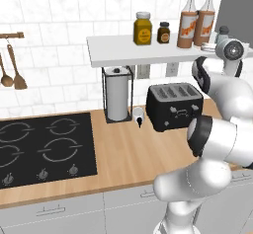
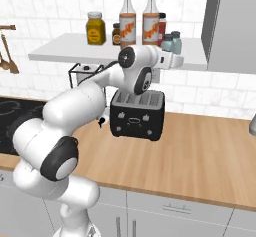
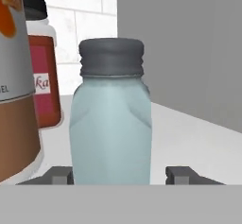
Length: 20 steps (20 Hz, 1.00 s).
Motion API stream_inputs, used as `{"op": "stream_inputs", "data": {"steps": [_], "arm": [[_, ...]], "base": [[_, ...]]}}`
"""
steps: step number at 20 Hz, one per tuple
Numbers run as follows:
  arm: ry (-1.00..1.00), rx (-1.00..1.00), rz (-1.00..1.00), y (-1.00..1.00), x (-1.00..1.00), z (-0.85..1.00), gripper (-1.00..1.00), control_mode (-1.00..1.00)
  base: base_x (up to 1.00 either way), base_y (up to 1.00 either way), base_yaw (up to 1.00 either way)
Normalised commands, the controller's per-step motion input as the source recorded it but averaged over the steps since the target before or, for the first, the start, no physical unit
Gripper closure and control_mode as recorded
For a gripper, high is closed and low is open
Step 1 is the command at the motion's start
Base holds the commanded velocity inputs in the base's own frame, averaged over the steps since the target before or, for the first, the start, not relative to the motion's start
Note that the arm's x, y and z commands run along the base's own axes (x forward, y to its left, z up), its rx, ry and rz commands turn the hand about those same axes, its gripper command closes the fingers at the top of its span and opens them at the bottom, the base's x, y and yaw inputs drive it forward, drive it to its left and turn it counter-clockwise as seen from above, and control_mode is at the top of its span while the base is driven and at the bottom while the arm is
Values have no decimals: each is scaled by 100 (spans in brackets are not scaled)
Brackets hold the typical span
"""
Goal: Put the shaker and condiment bottle from the counter next to their counterparts in the cabinet.
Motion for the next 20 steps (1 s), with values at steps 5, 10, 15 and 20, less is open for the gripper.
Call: {"op": "stream_inputs", "data": {"steps": [5, 10, 15, 20], "arm": [[0, 1, 0, 0, -38, 0, -100, -100], [0, 0, 0, 10, -73, 5, -100, -100], [0, 0, 0, 19, -90, 6, -100, -100], [0, 0, 0, 32, -99, 1, -100, -100]], "base": [[0, 0, 0], [0, 0, 0], [0, 0, 0], [0, 0, 0]]}}
